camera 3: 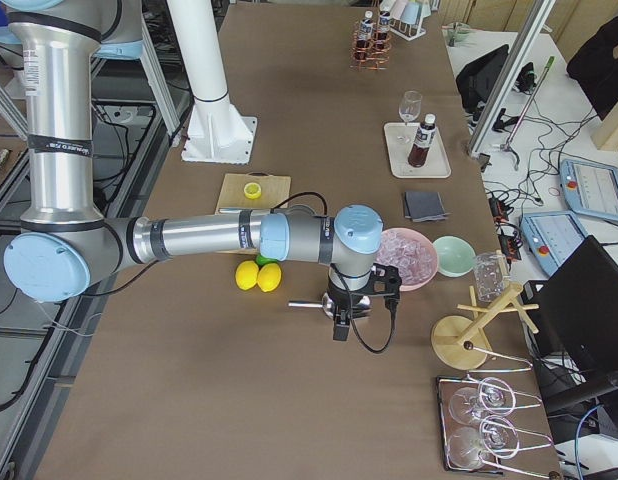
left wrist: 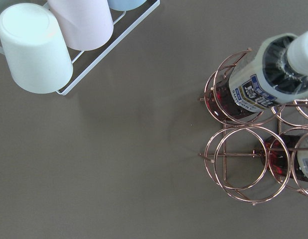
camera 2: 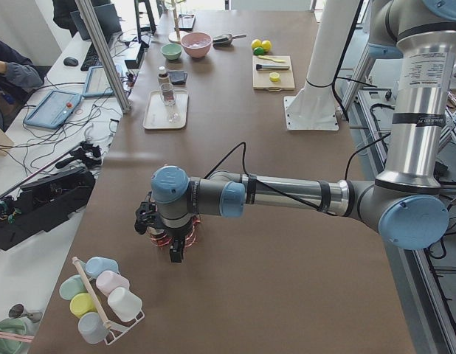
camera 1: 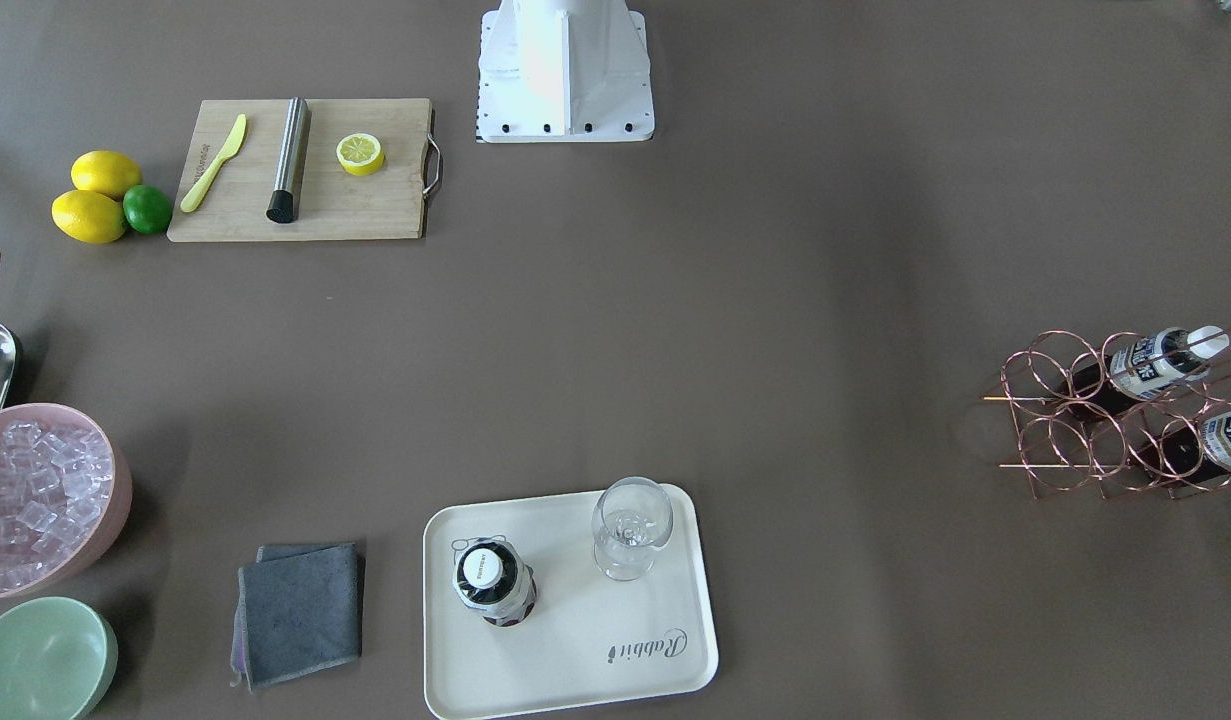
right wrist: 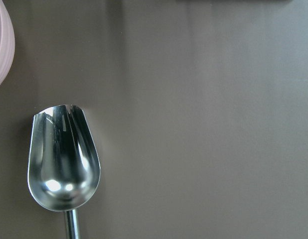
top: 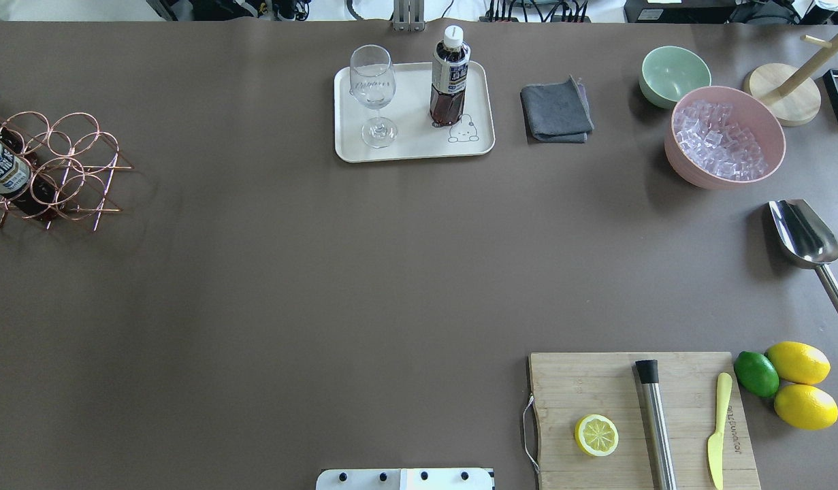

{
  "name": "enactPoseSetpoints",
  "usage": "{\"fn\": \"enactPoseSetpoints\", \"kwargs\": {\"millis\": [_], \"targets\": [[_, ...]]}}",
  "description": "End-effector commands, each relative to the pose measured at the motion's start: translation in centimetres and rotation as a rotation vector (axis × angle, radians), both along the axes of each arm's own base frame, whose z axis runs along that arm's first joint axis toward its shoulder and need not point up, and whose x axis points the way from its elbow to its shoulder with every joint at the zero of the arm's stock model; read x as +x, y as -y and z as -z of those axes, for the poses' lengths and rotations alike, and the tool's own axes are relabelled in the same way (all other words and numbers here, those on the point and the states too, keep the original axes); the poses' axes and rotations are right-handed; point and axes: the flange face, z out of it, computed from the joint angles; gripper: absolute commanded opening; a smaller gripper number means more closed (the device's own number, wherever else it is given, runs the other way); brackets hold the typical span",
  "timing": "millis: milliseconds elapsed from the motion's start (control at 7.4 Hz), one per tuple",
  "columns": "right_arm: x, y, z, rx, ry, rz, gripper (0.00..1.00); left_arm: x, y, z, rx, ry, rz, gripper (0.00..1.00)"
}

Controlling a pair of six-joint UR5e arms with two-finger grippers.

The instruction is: Take tea from basket to plate

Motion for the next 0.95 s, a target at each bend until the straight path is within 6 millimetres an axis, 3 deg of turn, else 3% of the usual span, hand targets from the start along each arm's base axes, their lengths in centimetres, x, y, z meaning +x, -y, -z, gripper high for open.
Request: {"fn": "enactPoseSetpoints", "kwargs": {"millis": [0,811], "targets": [[-0.1,0.0,-0.2,-0.003,0.001,0.002,1.00,-0.1,0.0,0.0,0.005,-0.004,0.007,0.97],[-0.1,0.0,-0.1,-0.001,0.001,0.003,1.00,0.0,-1.4,-0.7,0.005,-0.015,0.025,0.97]]}}
